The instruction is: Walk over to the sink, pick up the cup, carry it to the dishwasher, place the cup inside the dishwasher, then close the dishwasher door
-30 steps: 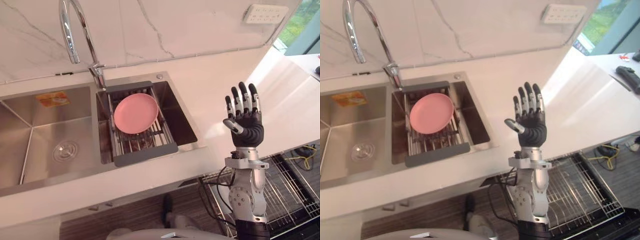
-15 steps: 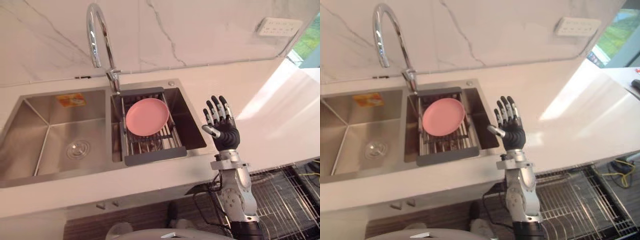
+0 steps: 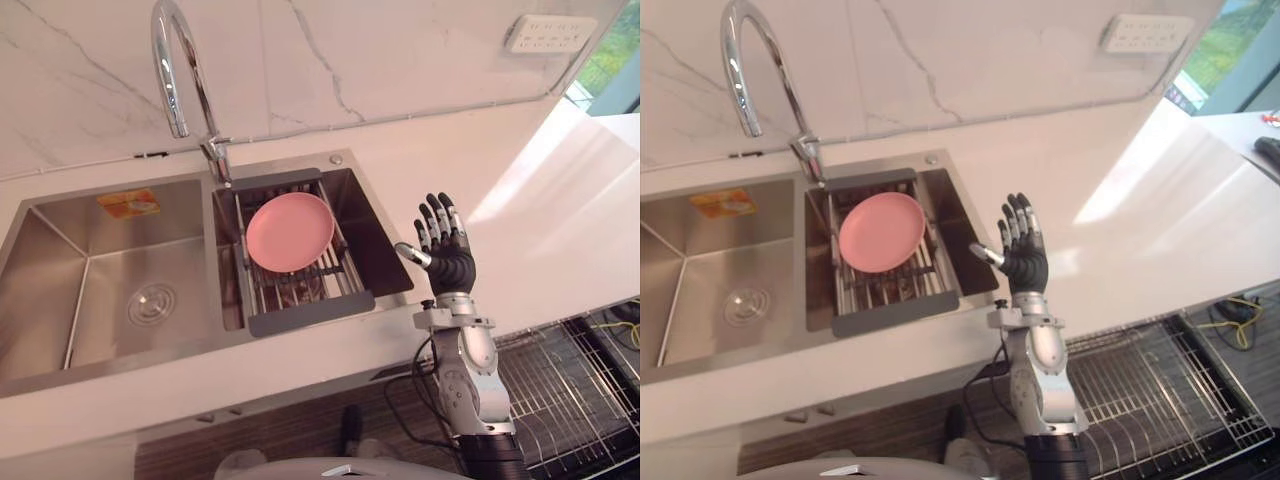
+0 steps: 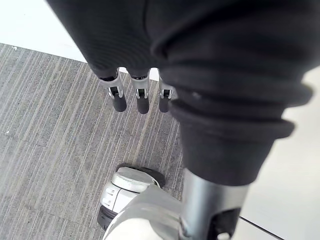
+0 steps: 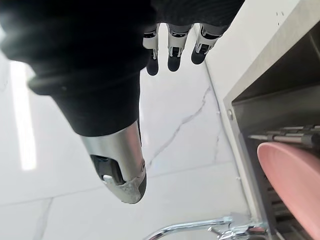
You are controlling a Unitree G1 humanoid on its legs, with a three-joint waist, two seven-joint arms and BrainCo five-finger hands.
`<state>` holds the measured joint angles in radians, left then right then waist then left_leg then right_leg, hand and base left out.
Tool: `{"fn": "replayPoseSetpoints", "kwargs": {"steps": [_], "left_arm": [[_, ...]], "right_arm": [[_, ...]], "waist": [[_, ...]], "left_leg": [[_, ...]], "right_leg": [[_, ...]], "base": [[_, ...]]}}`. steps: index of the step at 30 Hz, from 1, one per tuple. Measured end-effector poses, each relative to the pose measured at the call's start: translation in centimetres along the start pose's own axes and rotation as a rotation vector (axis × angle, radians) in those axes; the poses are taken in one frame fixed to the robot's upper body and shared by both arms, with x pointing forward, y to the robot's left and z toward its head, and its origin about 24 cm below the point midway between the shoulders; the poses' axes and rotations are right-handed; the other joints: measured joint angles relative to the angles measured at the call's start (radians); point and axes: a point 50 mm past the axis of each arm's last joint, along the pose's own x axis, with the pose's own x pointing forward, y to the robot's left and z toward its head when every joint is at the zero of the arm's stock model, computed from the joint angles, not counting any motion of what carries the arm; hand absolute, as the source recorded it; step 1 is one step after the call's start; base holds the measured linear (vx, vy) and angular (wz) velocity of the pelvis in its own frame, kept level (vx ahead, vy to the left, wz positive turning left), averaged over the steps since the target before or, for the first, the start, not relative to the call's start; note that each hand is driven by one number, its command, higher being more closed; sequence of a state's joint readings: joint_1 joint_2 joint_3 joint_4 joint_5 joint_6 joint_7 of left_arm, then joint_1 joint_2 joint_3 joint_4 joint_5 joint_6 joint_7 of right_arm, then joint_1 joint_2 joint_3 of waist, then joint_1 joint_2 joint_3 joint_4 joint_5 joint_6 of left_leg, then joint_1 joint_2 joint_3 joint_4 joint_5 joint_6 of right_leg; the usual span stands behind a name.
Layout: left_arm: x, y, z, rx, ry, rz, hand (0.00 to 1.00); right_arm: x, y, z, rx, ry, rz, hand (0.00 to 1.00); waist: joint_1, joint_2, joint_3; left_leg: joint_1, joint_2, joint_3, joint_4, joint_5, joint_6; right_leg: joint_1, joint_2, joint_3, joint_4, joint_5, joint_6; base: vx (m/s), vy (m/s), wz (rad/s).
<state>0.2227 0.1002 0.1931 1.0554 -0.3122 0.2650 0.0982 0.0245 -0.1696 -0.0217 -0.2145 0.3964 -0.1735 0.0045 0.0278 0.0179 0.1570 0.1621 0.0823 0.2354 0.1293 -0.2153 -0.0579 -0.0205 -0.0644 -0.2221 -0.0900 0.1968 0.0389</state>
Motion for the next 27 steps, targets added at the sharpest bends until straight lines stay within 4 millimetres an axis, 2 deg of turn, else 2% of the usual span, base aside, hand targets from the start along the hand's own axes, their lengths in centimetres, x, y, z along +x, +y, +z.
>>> {"fn": "replayPoseSetpoints", "kwargs": {"steps": [5,9,12,17,22,27], "left_arm": [[0.0,0.5,-0.1,0.000,0.001,0.013,0.00],[0.0,0.5,-0.1,0.001,-0.001,0.014,0.00],[-0.1,0.5,0.0,0.001,-0.006,0.013,0.00],[-0.1,0.5,0.2,0.000,-0.013,0.005,0.00],[-0.2,0.8,0.3,0.002,-0.017,-0.001,0.00],[-0.2,1.2,0.3,0.003,-0.016,0.002,0.00]], "right_arm": [[0.0,0.0,-0.1,-0.102,0.010,0.007,0.00],[0.5,-0.6,0.3,-0.277,0.028,0.040,0.00],[2.3,-0.8,1.1,-0.403,-0.005,0.089,0.00],[4.6,-0.4,2.0,-0.670,-0.009,0.221,0.00],[5.9,0.5,1.5,-0.882,0.015,0.362,0.00],[6.5,1.4,2.0,-1.007,-0.019,0.496,0.00]], "waist": [[0.003,-0.014,-0.001],[0.008,-0.015,-0.002],[0.007,-0.015,-0.002],[0.026,-0.022,-0.005],[0.035,-0.034,-0.011],[0.032,-0.046,-0.018]], "left_leg": [[0.013,0.000,0.008,-0.007,0.000,0.001],[0.014,0.003,-0.002,-0.008,0.000,0.001],[0.012,0.005,-0.012,-0.009,0.000,0.001],[0.002,0.008,-0.034,-0.009,0.000,0.001],[-0.006,0.008,-0.049,-0.010,0.000,0.001],[-0.018,0.000,-0.073,-0.010,0.007,0.005]], "right_leg": [[0.006,-0.001,0.001,0.000,-0.006,0.003],[0.012,-0.001,-0.014,0.000,-0.019,0.005],[0.016,-0.001,-0.025,0.000,-0.024,0.005],[0.017,-0.001,-0.047,0.000,-0.025,0.005],[0.019,-0.004,-0.068,0.000,-0.025,0.006],[0.020,-0.014,-0.091,0.000,-0.024,0.007]], "base": [[-0.01,0.018,-0.02],[0.00,0.004,0.09],[0.01,0.003,0.10],[0.02,0.009,0.13],[0.01,0.014,0.09],[-0.01,0.013,0.11]]}}
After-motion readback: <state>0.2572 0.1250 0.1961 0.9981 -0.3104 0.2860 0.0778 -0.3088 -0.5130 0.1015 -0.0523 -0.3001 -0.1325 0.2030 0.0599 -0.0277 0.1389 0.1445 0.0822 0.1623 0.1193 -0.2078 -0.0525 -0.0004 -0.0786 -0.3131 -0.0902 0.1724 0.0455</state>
